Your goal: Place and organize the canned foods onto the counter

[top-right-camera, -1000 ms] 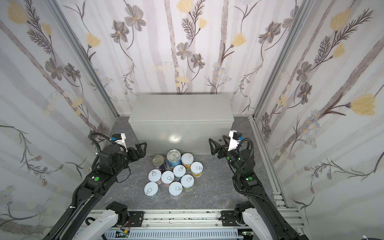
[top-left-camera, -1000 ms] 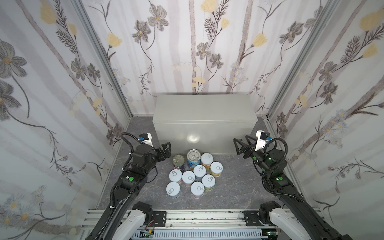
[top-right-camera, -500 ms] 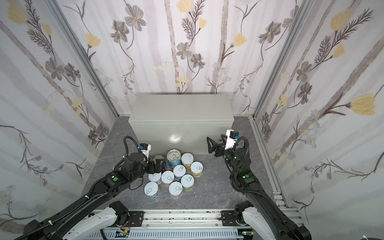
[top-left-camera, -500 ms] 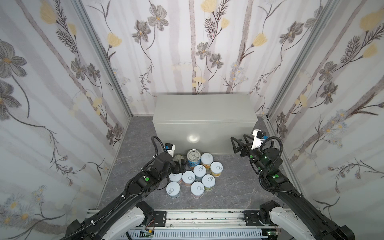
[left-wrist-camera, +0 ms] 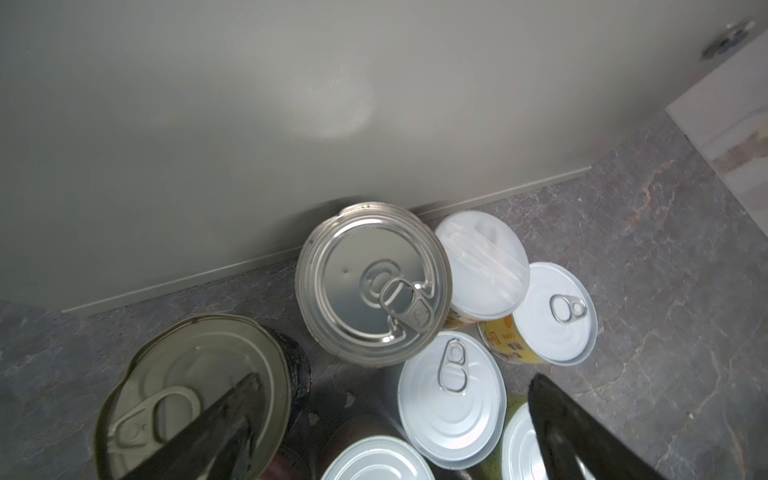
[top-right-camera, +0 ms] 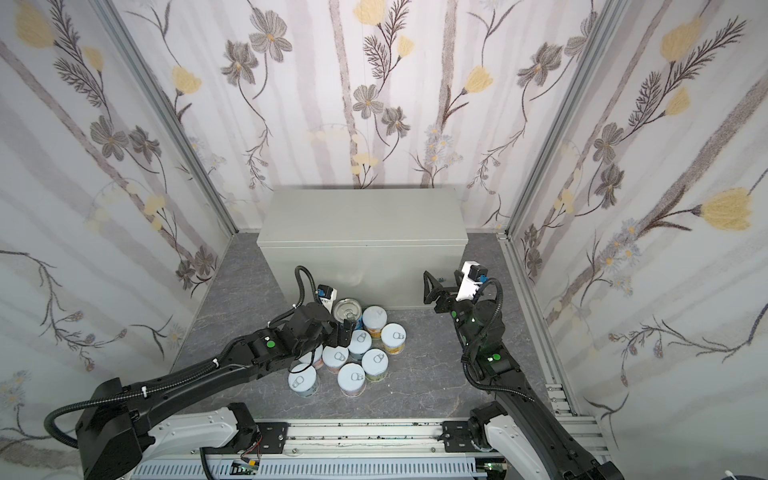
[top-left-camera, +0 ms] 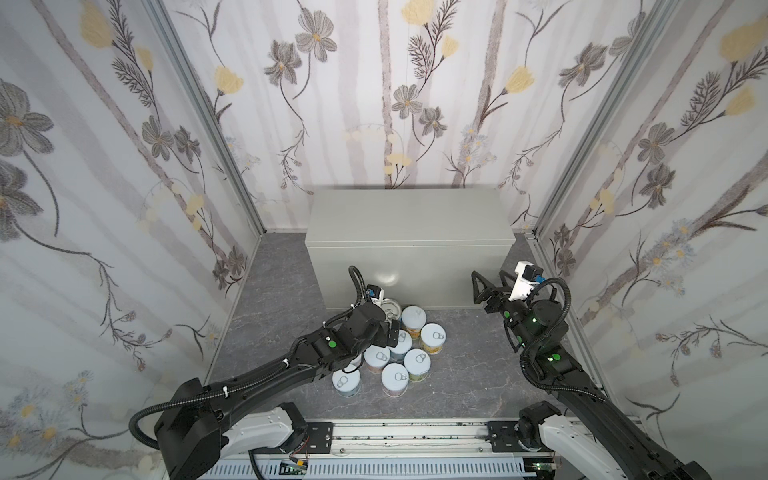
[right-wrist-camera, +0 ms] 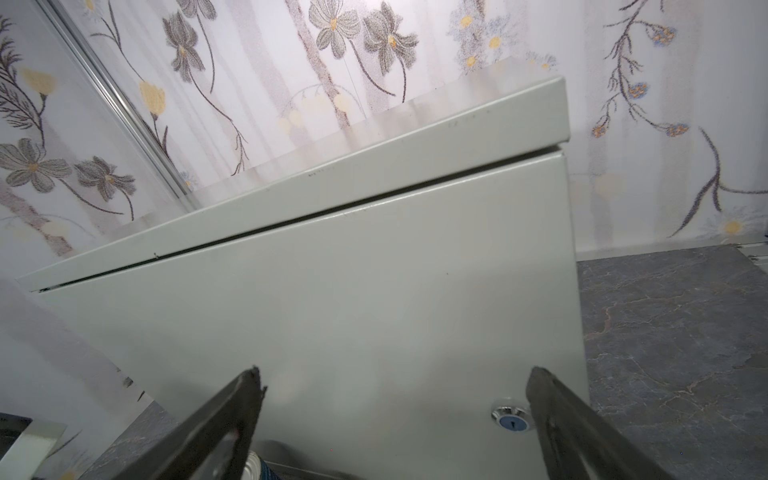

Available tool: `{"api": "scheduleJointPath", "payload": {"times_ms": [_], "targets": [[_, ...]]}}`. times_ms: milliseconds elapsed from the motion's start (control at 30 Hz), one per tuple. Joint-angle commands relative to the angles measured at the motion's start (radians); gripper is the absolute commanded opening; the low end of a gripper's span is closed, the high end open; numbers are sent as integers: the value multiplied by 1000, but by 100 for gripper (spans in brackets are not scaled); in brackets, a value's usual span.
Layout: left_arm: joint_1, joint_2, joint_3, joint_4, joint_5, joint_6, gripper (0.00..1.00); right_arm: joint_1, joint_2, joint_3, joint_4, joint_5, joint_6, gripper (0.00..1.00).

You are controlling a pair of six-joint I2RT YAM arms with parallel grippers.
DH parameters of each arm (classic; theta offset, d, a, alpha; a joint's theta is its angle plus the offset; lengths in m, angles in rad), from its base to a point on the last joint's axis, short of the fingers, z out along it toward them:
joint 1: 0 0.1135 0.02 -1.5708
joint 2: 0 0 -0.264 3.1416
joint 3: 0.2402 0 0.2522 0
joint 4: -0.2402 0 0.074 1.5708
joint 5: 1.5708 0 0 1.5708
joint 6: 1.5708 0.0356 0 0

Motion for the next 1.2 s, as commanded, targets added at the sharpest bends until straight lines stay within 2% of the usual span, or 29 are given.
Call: {"api": "scheduleJointPath", "payload": {"times_ms": [0, 133, 300, 567, 833, 1167], "targets": [[-43, 25, 15, 30, -160, -145, 100, 1, -17, -9, -18, 53, -19, 100], [-75, 82, 40, 15, -177, -190, 100, 1, -41, -24, -30, 79, -29, 100], [-77, 149, 56, 4, -119, -207, 100, 1, -57, -40, -23, 100, -33, 100], [-77, 249, 82, -19, -160, -242, 100, 1, -49, -40, -19, 102, -27, 100], [-70, 316, 76, 30, -329, -256, 95, 1, -51, -44, -32, 116, -26, 100], [-28, 351, 61, 100, -370, -224, 94, 1, -53, -42, -37, 130, -27, 100]]}}
